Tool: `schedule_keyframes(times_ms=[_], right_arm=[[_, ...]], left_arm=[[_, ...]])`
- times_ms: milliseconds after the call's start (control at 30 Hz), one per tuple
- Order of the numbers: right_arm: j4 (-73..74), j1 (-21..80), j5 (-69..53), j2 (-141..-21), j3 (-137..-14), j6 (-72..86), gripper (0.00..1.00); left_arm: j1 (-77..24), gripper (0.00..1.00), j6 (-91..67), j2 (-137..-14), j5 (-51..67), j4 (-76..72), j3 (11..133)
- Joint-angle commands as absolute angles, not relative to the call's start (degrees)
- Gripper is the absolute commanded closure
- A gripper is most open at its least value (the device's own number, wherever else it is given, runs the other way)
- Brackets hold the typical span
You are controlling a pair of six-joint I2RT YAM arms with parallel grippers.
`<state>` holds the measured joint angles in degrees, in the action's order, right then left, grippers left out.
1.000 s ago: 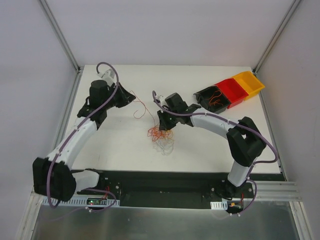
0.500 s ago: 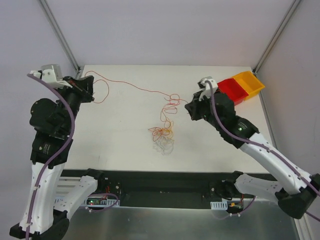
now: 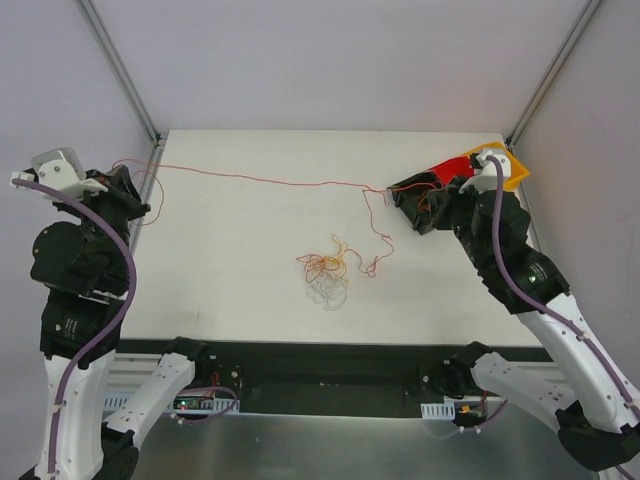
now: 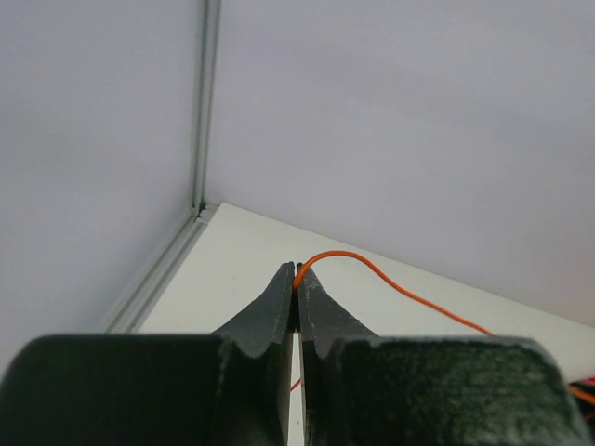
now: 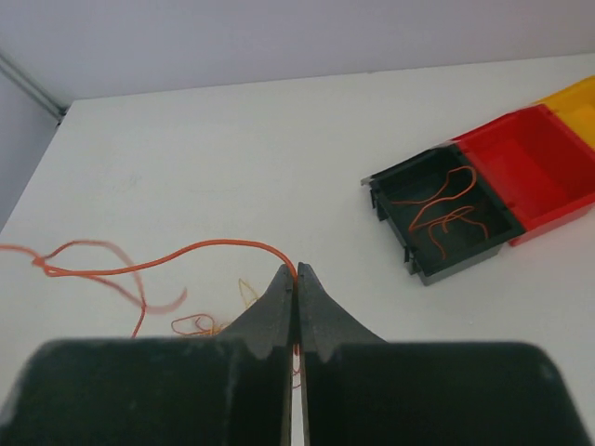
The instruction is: Untangle the cables
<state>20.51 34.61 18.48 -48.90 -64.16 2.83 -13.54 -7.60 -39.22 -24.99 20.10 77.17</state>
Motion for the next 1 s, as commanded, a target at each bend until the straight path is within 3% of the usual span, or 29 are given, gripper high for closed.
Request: schedule_keyframes(times_ms=[0, 500, 600, 700, 800, 967], right_arm=[[25.7, 33.9, 30.3, -48.9, -71.1, -3.2, 1.0], [28.9, 30.5, 49.1, -45.8, -75.8, -4.4, 1.0], [28.4, 29.5, 36.8, -47.0, -75.9, -4.7, 1.0], [23.9, 29.5, 15.1, -48.6, -72.3, -4.1, 0.99], [20.8, 30.1, -5.0, -52.4, -69.4, -1.2, 1.0], [15.5, 32.9, -23.9, -55.3, -63.4, -0.2, 0.99]], left_arm=[[-13.8, 1.0, -0.9, -37.3, -35.0, 19.2, 80.8], [-13.8, 1.0, 13.6, -34.5, -46.9, 14.2, 81.7], [-13.8, 1.0, 12.4, -33.7, -44.1, 13.8, 81.4], [-13.8, 1.0, 5.3, -33.9, -37.7, 18.9, 82.3], [-13.8, 1.0, -1.8, -35.9, -27.5, 23.7, 82.9], [-13.8, 1.0, -10.1, -42.2, -3.6, 28.3, 82.7]])
